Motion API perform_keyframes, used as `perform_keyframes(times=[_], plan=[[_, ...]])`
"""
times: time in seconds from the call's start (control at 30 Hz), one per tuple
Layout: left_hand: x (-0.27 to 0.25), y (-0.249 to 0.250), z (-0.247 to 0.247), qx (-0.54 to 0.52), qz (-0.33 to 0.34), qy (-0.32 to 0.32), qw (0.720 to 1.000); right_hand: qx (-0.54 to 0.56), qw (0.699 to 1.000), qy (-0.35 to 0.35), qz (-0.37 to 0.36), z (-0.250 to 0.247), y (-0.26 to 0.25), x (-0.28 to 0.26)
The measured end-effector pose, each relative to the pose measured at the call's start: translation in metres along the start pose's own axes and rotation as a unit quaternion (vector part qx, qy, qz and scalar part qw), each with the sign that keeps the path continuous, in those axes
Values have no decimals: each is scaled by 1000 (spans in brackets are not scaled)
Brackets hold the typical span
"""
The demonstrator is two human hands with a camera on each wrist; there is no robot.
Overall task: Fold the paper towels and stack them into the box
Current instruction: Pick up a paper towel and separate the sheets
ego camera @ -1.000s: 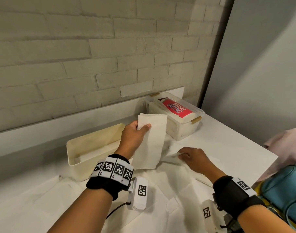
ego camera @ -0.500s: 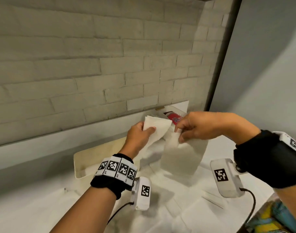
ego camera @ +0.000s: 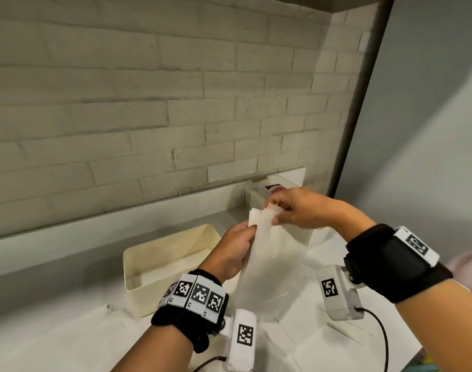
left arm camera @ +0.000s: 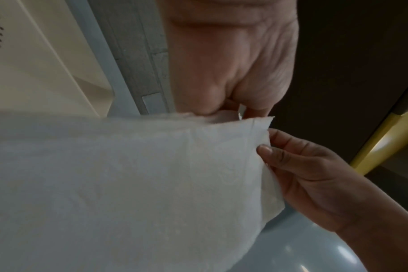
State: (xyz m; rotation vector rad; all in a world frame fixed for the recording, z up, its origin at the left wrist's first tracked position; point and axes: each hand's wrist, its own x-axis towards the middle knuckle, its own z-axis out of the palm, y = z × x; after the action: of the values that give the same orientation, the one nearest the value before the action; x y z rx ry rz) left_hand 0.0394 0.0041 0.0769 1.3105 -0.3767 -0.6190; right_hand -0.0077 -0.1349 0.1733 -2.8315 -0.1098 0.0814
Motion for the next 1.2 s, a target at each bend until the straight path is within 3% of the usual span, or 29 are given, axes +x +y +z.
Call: perform_keyframes(times=[0.13, 0.47, 0.77, 1.0, 1.07, 1.2], plan=[[-1, 0, 0, -24, 0, 1, 1000, 40, 999, 4, 13, 5, 0, 3], [-4, 0, 2, -66, 3, -14, 998, 0, 1000, 10, 9, 9, -5, 3], [-3, 2, 6, -36, 30, 47, 998, -22, 998, 51, 7, 23, -3, 7], [-2, -1, 9, -1, 50, 63, 997, -75, 997, 35, 2, 26, -3, 9], [-1, -1, 9, -1, 48, 76, 996, -84, 994, 67, -6, 29, -3, 9], [0, 2, 6, -57, 23, 94, 994, -58, 972, 220, -54, 38, -4, 5]])
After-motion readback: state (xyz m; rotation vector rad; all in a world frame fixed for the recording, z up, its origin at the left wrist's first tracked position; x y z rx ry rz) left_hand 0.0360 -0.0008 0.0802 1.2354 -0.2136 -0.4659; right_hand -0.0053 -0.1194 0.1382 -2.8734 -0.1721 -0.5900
